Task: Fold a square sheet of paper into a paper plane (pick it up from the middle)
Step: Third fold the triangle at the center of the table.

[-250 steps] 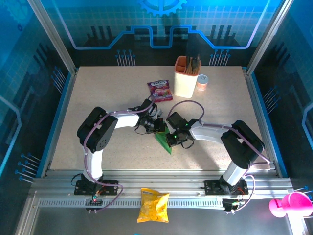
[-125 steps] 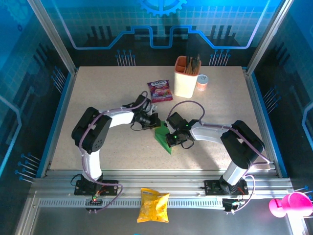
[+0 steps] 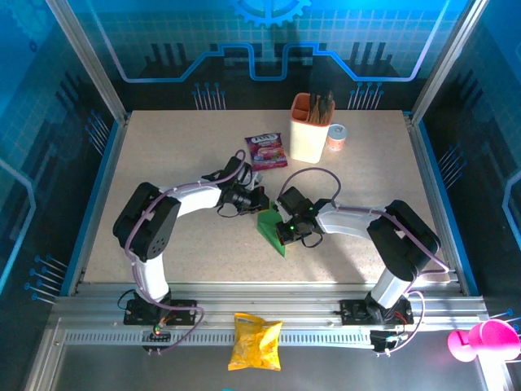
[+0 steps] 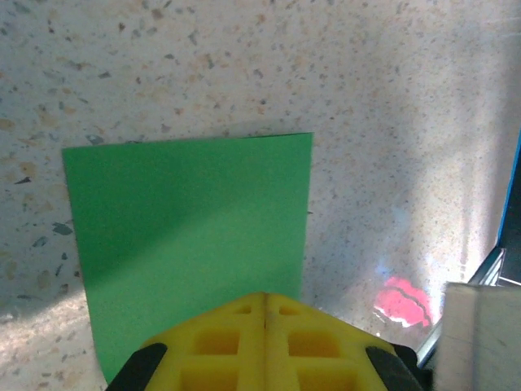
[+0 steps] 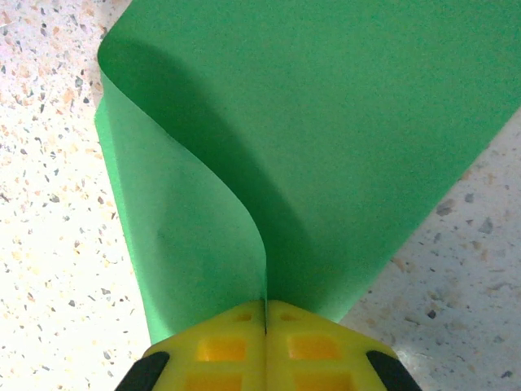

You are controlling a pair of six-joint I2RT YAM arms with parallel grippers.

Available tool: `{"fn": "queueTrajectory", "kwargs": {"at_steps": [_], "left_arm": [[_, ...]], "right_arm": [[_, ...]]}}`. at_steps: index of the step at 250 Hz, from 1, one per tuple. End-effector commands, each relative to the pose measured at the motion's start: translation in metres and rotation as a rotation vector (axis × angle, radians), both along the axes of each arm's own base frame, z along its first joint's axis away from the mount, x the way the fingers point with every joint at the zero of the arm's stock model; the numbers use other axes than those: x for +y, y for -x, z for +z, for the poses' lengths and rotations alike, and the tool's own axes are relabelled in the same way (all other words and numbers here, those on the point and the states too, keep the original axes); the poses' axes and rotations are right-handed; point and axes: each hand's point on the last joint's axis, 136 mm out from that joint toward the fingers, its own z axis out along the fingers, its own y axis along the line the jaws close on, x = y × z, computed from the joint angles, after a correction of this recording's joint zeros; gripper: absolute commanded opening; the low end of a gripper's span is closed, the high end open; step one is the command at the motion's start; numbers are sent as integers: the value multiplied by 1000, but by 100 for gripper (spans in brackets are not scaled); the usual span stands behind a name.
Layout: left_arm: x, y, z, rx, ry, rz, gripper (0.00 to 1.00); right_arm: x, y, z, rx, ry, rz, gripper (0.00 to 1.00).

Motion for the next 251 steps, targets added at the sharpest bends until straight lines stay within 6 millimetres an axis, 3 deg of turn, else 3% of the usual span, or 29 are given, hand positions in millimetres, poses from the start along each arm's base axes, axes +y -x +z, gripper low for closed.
{"fn": "queueTrajectory", "kwargs": {"at_steps": [1,91,251], "left_arm": [[3,3,-20,50,-32,16,0],[15,16,-48,88,-101,6,0],[16,20,-54,94,-108,-2,0]], "right_arm": [[-3,9,-5,46,13,10,0],[10,-3,21,-3,-27,23,0],[9,-5,8,16,-1,22,0]]}}
